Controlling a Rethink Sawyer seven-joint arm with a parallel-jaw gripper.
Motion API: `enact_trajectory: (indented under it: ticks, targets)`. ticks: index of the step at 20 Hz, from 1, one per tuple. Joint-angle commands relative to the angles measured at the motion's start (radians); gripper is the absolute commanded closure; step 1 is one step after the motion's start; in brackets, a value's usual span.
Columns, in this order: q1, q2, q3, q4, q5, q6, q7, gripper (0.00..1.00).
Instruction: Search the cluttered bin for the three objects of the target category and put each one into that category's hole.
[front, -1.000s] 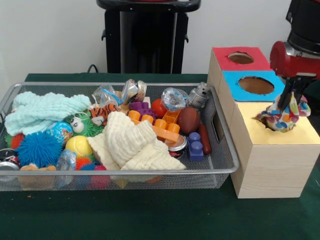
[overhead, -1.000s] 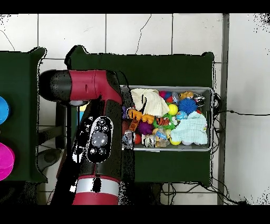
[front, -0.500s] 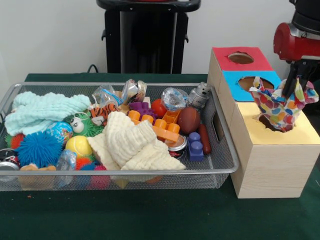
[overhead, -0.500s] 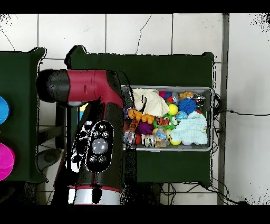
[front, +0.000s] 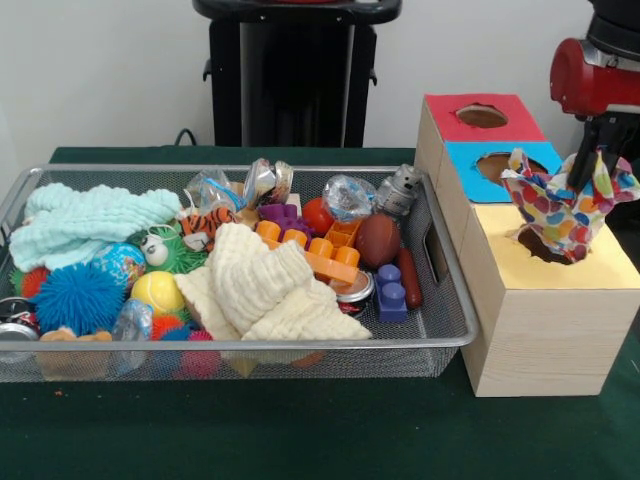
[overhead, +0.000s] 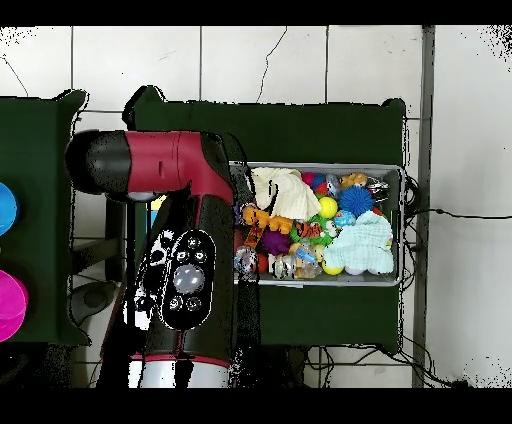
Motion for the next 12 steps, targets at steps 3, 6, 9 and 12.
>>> enact_trajectory:
  ticks: [3,6,9,12]
  targets:
    - [-0.036,0.010,0.064,0.122,-0.011,0.053,0.114,1.00]
    - [-0.040,0.002,0.070,0.142,-0.009,0.027,0.106,1.00]
    - [-0.044,-0.005,0.074,0.164,-0.010,-0.009,0.101,1.00]
    - [-0.048,-0.008,0.079,0.190,-0.017,-0.054,0.092,1.00]
